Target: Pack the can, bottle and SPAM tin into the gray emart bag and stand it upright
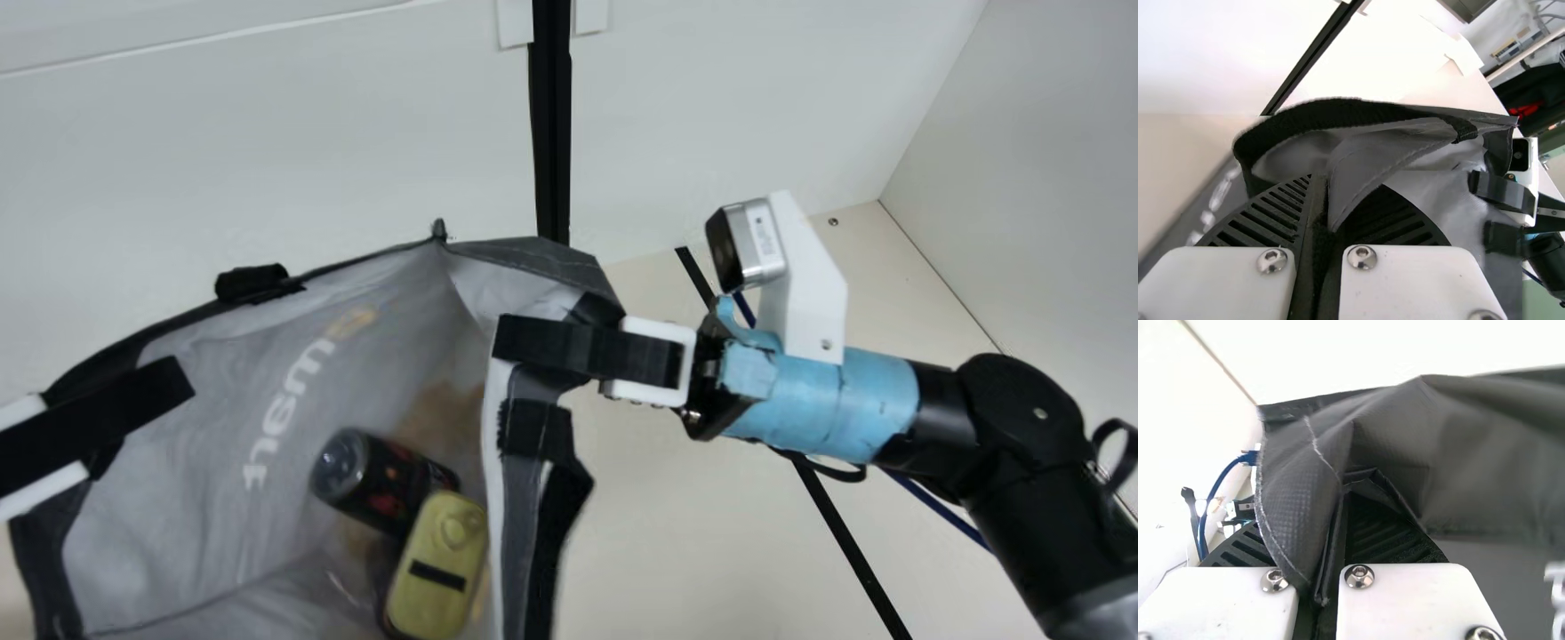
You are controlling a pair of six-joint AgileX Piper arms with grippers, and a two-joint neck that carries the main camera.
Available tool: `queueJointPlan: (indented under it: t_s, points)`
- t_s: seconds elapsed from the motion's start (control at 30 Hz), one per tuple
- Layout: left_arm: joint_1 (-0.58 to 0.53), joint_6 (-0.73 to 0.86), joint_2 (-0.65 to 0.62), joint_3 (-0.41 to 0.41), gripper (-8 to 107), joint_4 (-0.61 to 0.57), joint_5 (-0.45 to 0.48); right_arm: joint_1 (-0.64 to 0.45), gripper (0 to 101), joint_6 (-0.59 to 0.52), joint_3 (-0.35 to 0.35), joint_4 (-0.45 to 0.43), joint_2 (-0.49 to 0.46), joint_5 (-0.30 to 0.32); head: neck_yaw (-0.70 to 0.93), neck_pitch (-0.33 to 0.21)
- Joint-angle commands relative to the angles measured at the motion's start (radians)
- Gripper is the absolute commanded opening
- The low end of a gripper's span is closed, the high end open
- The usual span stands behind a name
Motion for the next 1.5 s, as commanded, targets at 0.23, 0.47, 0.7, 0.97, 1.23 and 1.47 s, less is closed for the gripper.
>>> queueJointPlan:
  t_s: [0.23,0.47,0.7,0.97,1.23,1.47]
  points:
    - [-0.110,-0.079,-0.018,-0.065,-8,0.066,0.055,-0.054,0,0.043,0.001,-0.053,-0.112,-0.011,-0.002,-0.021]
    - [-0.234,-0.144,-0.064,-0.024,-8,0.123,0.055,-0.084,0,0.129,-0.033,-0.169,-0.210,-0.011,-0.002,-0.021]
    - [-0.309,-0.188,-0.107,0.020,-8,0.143,0.055,-0.091,0,0.192,-0.042,-0.262,-0.288,-0.011,-0.002,-0.021]
    - [-0.316,-0.151,-0.105,0.072,-8,0.104,0.055,-0.088,0,0.208,-0.045,-0.374,-0.317,-0.011,-0.002,-0.021]
    - [-0.264,0.008,-0.037,0.147,-8,0.019,0.055,-0.101,0,0.093,0.026,-0.450,-0.268,-0.011,-0.002,-0.021]
    - [-0.204,0.164,0.062,0.177,-8,-0.044,0.055,-0.135,0,-0.076,0.084,-0.482,-0.179,-0.011,-0.002,-0.021]
